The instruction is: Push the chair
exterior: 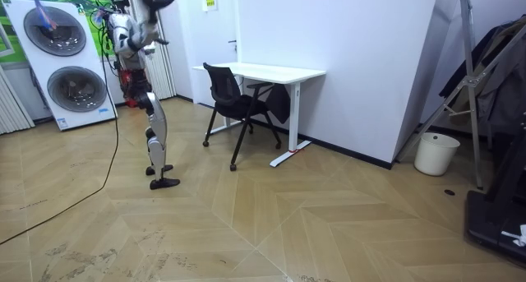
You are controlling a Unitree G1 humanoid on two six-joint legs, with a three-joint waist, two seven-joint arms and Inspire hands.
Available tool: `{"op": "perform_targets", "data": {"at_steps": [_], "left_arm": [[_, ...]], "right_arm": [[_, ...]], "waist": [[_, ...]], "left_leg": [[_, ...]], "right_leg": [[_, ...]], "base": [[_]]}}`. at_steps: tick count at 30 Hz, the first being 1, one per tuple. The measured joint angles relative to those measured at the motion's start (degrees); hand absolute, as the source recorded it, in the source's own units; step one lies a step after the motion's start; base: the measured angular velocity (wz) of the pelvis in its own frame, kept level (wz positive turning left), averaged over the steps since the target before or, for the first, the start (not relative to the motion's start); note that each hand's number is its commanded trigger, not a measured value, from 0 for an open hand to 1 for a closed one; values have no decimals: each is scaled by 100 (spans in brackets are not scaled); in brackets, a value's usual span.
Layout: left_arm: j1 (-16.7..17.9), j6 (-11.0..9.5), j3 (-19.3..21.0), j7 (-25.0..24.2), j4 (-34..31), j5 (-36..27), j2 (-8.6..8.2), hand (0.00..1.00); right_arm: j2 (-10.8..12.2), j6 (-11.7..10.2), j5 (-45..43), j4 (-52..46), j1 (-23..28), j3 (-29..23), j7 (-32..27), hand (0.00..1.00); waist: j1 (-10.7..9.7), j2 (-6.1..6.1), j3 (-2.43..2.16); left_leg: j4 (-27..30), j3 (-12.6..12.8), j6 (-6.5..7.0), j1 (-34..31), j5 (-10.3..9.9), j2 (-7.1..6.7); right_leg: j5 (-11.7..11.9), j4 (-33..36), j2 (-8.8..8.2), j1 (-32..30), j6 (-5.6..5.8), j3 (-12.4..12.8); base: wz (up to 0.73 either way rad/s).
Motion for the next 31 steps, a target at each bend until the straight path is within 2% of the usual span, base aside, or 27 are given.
{"op": "perform_targets", "data": {"at_steps": [1, 2, 3, 4, 5, 7, 8, 10, 11, 12, 13, 14, 15, 16, 17, 19, 23, 24, 25, 30, 31], "left_arm": [[357, -101, 11, 100, 92, -324, -227, 0], [508, -124, 11, 134, 157, -470, -364, 0], [731, -136, 15, 169, 342, -683, -643, 0], [889, -211, 4, 148, 693, -879, -831, 0], [922, -262, -3, 124, 960, -990, -874, 0], [1002, -378, -299, -137, 2261, -1680, -958, 0], [1006, -383, -392, -247, 2632, -1863, -998, 0], [1002, -379, -514, -745, 3910, -2516, -1350, 0], [1002, -378, -533, -859, 4183, -2639, -1430, 0], [994, -365, -635, -1157, 4805, -2867, -1552, 0], [978, -289, -668, -1557, 5380, -3034, -1614, 0], [960, -231, -698, -1773, 5652, -3100, -1616, 0], [925, -108, -776, -2189, 6140, -3120, -1620, 0], [863, 29, -1013, -2579, 6470, -3159, -1622, 0], [856, 103, -1209, -2743, 6584, -3171, -1618, 0], [664, 423, -1869, -3410, 6965, -3145, -1616, 0], [367, 815, -2535, -4158, 7010, -2970, -1611, 0], [232, 938, -2660, -4274, 6966, -2915, -1611, 0], [85, 1044, -2763, -4390, 6956, -2844, -1612, 0], [-232, 1293, -3029, -4729, 6797, -2508, -1609, 0], [-251, 1348, -3107, -4807, 6703, -2374, -1613, 0]], "right_arm": [[454, -2, 635, 190, 485, -2, 53, 0], [680, 5, 890, 303, 697, -5, 92, 0], [1124, 15, 1421, 482, 1089, -12, 141, 0], [1460, 8, 1835, 938, 1364, -1, 270, 0], [1581, 0, 1969, 1329, 1416, 9, 374, 0], [1940, 6, 2467, 3069, 1555, 362, 870, 0], [2014, 11, 2555, 3480, 1555, 456, 991, 0], [2363, 30, 2675, 4855, 1534, 596, 1416, 0], [2410, 31, 2661, 5183, 1494, 638, 1510, 0], [2494, 41, 2560, 5820, 1383, 726, 1667, 0], [2555, 115, 2414, 6311, 1272, 759, 1905, 0], [2573, 173, 2326, 6504, 1233, 801, 2035, 0], [2572, 294, 2123, 6792, 1166, 949, 2286, 0], [2563, 383, 1887, 6993, 1036, 1181, 2520, 0], [2561, 431, 1781, 7075, 977, 1296, 2616, 0], [2553, 742, 1361, 7267, 606, 1834, 2940, 0], [2486, 1106, 854, 7243, 97, 2567, 3343, 0], [2456, 1180, 651, 7231, -84, 2812, 3397, 0], [2437, 1230, 507, 7237, -284, 3007, 3446, 0], [2467, 1368, 361, 6944, -521, 3520, 3691, 0], [2467, 1407, 321, 6930, -570, 3662, 3783, 0]], "waist": [[10, 14, 10], [9, -11, 14], [39, 34, -24], [28, 61, -50], [1, 74, -48], [-56, 96, -66], [-57, 111, -74], [-99, 157, -108], [-119, 156, -109], [-149, 152, -118], [-206, 123, -137], [-220, 108, -140], [-202, 103, -136], [-232, 118, -130], [-251, 126, -127], [-256, 150, -112], [-208, 160, -106], [-183, 168, -95], [-180, 181, -59], [-163, 215, -30], [-156, 210, 2]], "left_leg": [[-25, 46, -2, 41, -20, -6], [-25, 52, 2, 53, -29, -10], [-4, 55, 11, 55, -50, -23], [33, 54, 17, 55, -82, -28], [35, 50, 17, 59, -82, -34], [25, 28, 14, 62, -83, -34], [23, 52, 14, 75, -83, -32], [9, 125, 4, 148, -116, 6], [10, 125, 3, 159, -134, 8], [23, 130, 12, 166, -185, 5], [44, 144, 30, 174, -208, 4], [46, 157, 38, 201, -216, -1], [46, 206, 54, 280, -239, -5], [44, 224, 70, 355, -250, -11], [44, 223, 81, 376, -256, -14], [43, 221, 115, 390, -271, -41], [39, 212, 193, 517, -282, -68], [34, 221, 198, 513, -281, -74], [30, 223, 202, 510, -282, -83], [-62, 203, 211, 447, -283, -125], [-62, 205, 211, 447, -283, -126]], "right_leg": [[-69, 107, -12, -24, 11, 48], [-95, 135, -15, -28, 27, 60], [-119, 202, -27, -51, 15, 69], [-156, 254, -48, -52, 24, 73], [-174, 287, -61, -54, 26, 65], [-178, 278, -75, -46, 23, 45], [-178, 280, -74, -48, 23, 68], [-199, 277, -82, -16, 53, 123], [-216, 278, -87, -23, 79, 125], [-246, 275, -90, -16, 133, 140], [-212, 274, -90, 30, 108, 153], [-190, 271, -91, 53, 84, 168], [-178, 250, -91, 122, 97, 207], [-154, 185, -90, 227, 126, 227], [-136, 142, -89, 262, 140, 227], [-77, 40, -102, 324, 182, 228], [-60, -56, -115, 460, 220, 215], [-58, -53, -101, 442, 226, 227], [-52, -74, -85, 438, 234, 237], [-43, -139, -80, 440, 240, 145], [-45, -148, -79, 438, 237, 138]], "base": [[-17], [-11], [-4], [0], [6], [4], [-13], [-15], [-9], [-7], [-8], [-10], [-10], [-8], [0], [0], [0], [-4], [-4], [4], [0]]}}
